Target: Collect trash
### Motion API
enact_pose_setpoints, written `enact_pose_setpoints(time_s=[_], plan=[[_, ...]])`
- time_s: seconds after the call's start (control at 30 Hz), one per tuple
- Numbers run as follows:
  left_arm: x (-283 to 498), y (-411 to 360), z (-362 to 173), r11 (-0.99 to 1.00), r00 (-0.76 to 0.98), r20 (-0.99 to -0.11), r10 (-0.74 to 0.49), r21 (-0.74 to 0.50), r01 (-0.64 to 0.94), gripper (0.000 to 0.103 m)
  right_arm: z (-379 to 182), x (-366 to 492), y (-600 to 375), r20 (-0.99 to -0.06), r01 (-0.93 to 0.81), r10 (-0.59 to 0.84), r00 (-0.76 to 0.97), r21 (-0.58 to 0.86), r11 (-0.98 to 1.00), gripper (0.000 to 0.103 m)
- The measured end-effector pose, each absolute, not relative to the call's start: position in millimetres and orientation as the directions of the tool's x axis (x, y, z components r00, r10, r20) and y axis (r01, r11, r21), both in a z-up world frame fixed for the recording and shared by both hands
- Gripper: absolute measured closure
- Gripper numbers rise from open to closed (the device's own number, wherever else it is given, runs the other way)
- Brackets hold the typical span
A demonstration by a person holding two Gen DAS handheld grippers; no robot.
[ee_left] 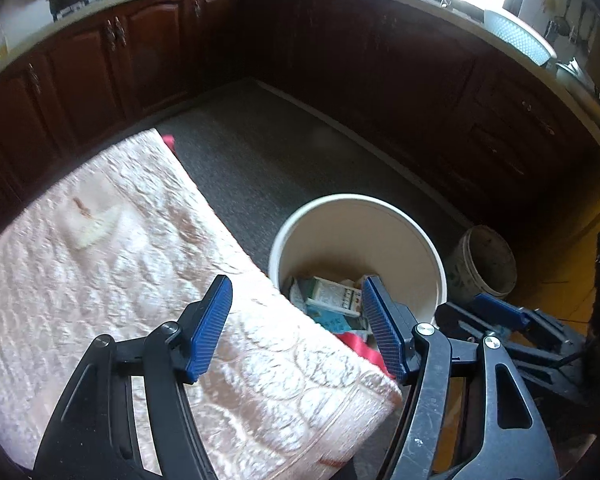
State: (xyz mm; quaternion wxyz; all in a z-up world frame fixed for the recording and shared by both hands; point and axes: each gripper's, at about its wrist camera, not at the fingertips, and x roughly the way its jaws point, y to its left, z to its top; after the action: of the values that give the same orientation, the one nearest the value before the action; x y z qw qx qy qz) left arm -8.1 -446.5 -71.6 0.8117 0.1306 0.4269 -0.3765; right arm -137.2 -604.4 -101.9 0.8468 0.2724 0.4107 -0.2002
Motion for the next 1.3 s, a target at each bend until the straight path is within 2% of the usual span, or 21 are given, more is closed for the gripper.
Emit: enact_pose_setpoints(time_s=[0.07, 0.2, 0.33, 0.47, 0.6, 0.67, 0.87, 1.3], plan=[[-14.2, -435.3, -61.1, 0.686, 0.391, -0.769, -0.505, -0.083, 0.723, 0.037, -94.2, -139.7, -599.0, -0.794, 0.562, -0.135, 0.593, 0.288, 0.775, 0.035], [-23.3, -415.0, -41.6, 0.702, 0.454, -0.724, -0.519, -0.058, 0.71, 0.037, -72.4, -146.6, -584.0, -0.761, 0.558, -0.184, 0.622, 0.266, 0.786, 0.033], [-31.4, -385.1, -20.0, 0.716, 0.498, -0.664, -0.558, -0.082, 0.693, 0.024, -51.1, -154.0, -568.0, -0.73, 0.557, -0.23, 0.644, 0.242, 0.794, 0.031], [-42.3, -368.4, -2.7, 0.718, 0.543, -0.608, -0.579, -0.067, 0.692, 0.021, -27.9, -163.2, -547.2, -0.688, 0.552, -0.283, 0.668, 0.204, 0.808, 0.025], [-54.3, -352.3, 10.8, 0.715, 0.563, -0.565, -0.603, -0.07, 0.696, 0.021, -4.7, -174.3, -526.4, -0.634, 0.559, -0.352, 0.688, 0.154, 0.815, 0.021], [-60.6, -344.8, 16.9, 0.716, 0.576, -0.546, -0.609, -0.065, 0.695, 0.021, 4.6, -180.2, -519.6, -0.607, 0.566, -0.38, 0.698, 0.143, 0.812, 0.014], [-73.7, -326.4, 32.1, 0.716, 0.597, -0.501, -0.627, -0.068, 0.695, 0.021, 28.4, -197.6, -501.0, -0.542, 0.588, -0.448, 0.711, 0.108, 0.802, 0.008], [-88.7, -310.8, 47.3, 0.718, 0.617, -0.455, -0.642, -0.073, 0.693, 0.021, 46.9, -212.4, -472.5, -0.488, 0.592, -0.494, 0.72, 0.059, 0.804, 0.003]])
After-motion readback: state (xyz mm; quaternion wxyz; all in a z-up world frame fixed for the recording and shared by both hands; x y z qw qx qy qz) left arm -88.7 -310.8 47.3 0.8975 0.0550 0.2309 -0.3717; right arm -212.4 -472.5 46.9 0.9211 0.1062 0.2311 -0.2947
